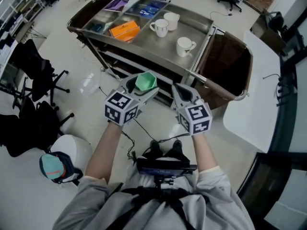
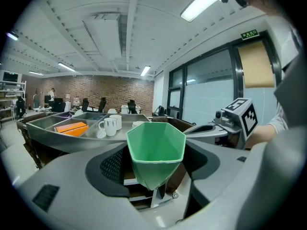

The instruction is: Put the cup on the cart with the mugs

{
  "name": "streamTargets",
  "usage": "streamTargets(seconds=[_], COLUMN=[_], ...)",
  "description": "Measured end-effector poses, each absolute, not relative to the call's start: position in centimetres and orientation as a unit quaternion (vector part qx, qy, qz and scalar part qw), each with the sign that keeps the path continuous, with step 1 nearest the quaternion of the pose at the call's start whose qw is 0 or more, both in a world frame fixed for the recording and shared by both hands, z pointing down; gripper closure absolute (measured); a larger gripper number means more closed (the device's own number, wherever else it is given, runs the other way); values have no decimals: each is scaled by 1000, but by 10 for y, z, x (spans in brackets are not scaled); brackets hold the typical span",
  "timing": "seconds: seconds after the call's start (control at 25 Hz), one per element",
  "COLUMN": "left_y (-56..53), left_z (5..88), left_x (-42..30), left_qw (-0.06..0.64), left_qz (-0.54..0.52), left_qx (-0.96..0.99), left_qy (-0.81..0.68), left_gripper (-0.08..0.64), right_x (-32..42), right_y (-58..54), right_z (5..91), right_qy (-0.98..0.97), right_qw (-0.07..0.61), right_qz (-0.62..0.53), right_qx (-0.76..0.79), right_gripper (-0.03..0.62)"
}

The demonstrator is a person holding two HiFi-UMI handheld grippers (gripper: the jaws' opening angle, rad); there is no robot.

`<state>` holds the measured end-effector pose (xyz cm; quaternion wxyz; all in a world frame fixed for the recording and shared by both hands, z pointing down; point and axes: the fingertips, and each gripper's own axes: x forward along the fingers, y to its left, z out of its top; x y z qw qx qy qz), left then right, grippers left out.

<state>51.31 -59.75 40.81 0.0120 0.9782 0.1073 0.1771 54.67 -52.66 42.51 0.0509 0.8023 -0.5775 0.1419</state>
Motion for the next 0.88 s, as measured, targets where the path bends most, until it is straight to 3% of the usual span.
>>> streamTargets(seconds=[0.36,0.88], left_y=[-615,-687], left_z=[372,365], left_x=[569,698], left_qw=[7,-1], left_qz=[164,186], left_qx=[979,976], left_qy=[122,112], left_gripper=[225,225], right_x=[576,674], right_y=[-552,-605], right_z=[379,352], right_qy=[-597,-633], right_qw=[61,76], right_qz=[109,112], right_qx=[793,763], right_gripper=[592,592])
